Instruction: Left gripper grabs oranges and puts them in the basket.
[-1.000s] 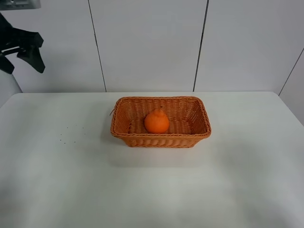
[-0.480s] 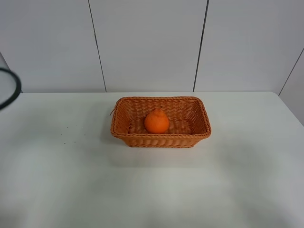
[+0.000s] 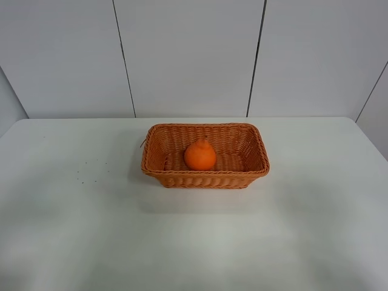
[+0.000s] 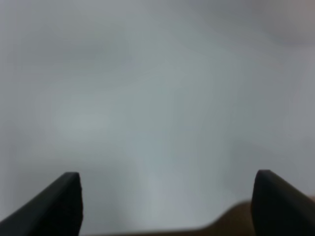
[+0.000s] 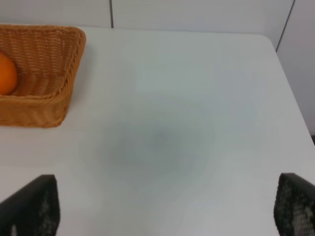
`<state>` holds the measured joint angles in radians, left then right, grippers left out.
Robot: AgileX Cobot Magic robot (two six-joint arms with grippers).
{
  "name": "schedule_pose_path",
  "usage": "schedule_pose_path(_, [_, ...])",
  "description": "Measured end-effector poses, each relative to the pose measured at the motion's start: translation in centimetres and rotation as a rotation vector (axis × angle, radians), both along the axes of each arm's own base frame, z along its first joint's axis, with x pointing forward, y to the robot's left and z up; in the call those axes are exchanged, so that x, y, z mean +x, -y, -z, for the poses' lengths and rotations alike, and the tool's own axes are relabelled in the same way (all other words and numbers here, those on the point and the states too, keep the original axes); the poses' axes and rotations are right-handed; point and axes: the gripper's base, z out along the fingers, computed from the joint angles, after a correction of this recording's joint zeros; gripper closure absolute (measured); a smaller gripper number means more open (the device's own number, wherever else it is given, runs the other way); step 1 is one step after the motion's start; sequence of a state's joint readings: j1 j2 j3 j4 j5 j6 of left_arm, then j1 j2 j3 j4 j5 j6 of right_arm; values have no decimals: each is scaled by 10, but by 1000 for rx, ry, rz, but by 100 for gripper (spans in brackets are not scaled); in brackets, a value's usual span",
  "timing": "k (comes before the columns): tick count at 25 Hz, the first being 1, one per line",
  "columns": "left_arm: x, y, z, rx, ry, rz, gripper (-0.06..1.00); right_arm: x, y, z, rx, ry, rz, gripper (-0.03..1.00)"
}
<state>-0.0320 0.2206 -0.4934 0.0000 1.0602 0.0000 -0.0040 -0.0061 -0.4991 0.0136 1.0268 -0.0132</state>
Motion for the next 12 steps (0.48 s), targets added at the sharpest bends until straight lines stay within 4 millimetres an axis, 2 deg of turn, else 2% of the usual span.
schedule_pose_path(6, [-27,-1,-1,-6,186,0,13,0,0,0,0,0,0,27])
schedule_pose_path(12, [-32,-1,-1,-7,225,0,13,0,0,0,0,0,0,27])
